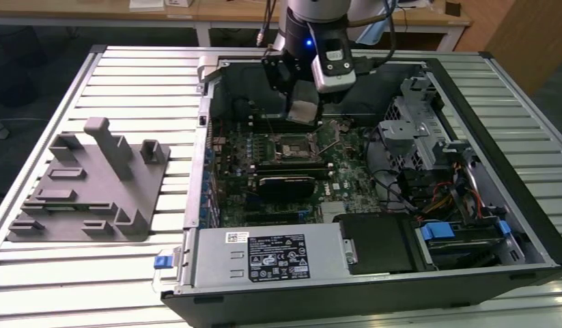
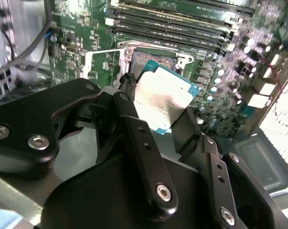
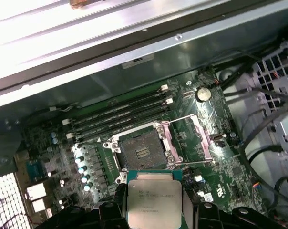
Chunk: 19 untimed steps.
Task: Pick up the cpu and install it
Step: 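Place the cpu into insertion slot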
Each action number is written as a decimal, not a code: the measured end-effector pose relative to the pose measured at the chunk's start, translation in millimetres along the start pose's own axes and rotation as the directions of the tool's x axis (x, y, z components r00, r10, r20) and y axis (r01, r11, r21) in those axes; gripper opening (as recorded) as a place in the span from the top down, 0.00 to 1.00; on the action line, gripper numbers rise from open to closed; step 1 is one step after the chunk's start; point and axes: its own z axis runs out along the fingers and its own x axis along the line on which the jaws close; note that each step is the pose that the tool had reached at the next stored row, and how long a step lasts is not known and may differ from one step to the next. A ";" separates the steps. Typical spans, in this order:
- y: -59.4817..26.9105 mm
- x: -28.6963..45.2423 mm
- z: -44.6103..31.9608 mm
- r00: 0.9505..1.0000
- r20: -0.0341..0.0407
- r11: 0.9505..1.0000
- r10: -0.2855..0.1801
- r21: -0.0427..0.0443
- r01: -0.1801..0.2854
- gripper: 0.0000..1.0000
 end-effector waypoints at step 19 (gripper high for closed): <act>-0.4 0.0 6.1 0.941 0.024 0.941 0.339 -0.004 -0.339 0.45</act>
